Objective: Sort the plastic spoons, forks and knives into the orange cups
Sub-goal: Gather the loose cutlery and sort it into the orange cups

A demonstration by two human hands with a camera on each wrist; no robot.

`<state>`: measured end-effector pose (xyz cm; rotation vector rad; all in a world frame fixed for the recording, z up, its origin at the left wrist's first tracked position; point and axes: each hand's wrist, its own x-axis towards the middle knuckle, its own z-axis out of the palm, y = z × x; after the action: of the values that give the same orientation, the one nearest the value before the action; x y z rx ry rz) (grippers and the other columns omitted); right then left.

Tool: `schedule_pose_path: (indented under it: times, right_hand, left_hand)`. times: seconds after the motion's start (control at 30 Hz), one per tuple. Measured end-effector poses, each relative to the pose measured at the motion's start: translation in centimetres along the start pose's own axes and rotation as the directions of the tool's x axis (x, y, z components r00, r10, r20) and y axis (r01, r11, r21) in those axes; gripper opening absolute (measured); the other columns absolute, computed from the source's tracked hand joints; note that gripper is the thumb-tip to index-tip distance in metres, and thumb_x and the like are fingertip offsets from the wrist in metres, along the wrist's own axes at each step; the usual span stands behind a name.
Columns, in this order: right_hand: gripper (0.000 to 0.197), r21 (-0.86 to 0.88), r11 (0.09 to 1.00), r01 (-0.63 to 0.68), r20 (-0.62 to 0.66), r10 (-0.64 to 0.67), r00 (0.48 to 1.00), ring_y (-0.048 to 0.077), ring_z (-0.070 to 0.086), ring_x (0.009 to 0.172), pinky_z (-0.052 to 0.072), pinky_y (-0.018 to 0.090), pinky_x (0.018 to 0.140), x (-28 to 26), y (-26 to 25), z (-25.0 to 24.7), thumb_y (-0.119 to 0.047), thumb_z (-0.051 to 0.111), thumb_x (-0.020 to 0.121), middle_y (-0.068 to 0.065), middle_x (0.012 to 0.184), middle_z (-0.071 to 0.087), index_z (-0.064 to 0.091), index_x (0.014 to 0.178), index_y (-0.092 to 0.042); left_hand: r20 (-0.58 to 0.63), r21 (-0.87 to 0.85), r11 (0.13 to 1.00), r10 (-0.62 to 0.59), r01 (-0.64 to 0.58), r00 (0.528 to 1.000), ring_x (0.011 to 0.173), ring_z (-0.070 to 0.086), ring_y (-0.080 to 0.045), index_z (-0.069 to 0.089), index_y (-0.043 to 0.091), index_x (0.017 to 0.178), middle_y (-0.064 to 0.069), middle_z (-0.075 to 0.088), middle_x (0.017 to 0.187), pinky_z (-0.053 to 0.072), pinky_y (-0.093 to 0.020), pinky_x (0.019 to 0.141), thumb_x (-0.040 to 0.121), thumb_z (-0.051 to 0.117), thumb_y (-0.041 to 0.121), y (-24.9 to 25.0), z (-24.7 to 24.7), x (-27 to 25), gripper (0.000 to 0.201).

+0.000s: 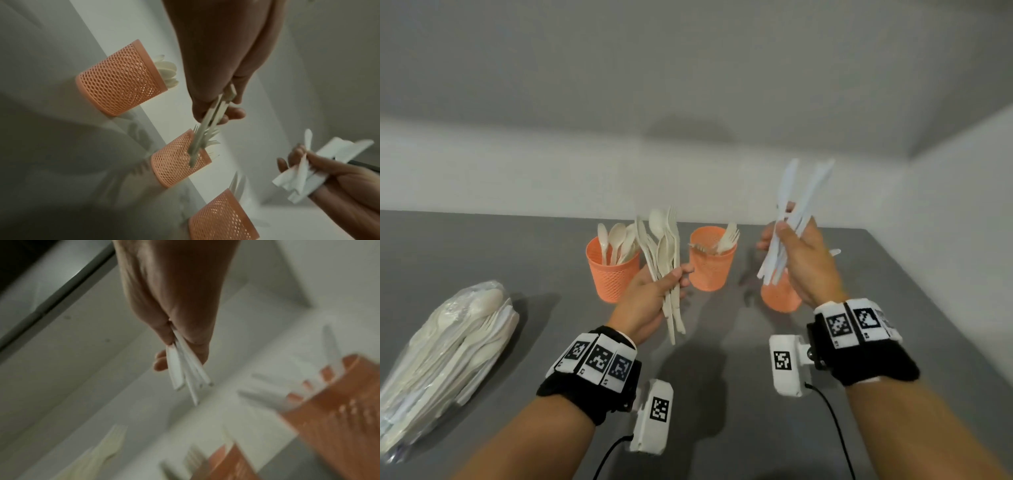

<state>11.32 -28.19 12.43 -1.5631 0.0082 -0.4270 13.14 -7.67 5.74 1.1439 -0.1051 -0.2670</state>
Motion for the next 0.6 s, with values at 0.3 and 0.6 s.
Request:
schedule_pose_path:
  times: [0.3, 0.6]
  right_hand:
    - [0.012, -0.273, 0.961, -0.048, -0.223, -0.015, 0.975, 0.009, 0.06, 0.079, 0.054, 0.023, 0.074, 5.4, 5.2, -5.5, -0.011, 0.043, 0.096, -0.001, 0.088, 0.058, 0.043, 0.105, -0.019]
    - [0.045, -0.471, 0.845, 0.253, -0.172, -0.369, 0.913, 0.006, 0.048, 0.102, 0.039, 0.022, 0.093, 4.0, 4.0, -3.1, -0.022, 0.063, 0.081, -0.002, 0.112, 0.046, 0.048, 0.122, -0.008]
  left_hand:
    - [0.145, 0.094, 0.994, -0.07, 0.057, 0.987, 0.065, 0.062, -0.006, 0.061, 0.015, 0.101, 0.004, 0.073, 0.089, 0.052, -0.021, 0.067, 0.094, 0.047, 0.01, 0.1, 1.3, -0.6, 0.017]
    - [0.148, 0.097, 0.995, -0.044, 0.03, 0.988, 0.052, 0.047, -0.008, 0.055, 0.017, 0.103, 0.005, 0.064, 0.073, 0.044, -0.022, 0.056, 0.096, 0.044, 0.011, 0.2, 1.1, -0.4, 0.015]
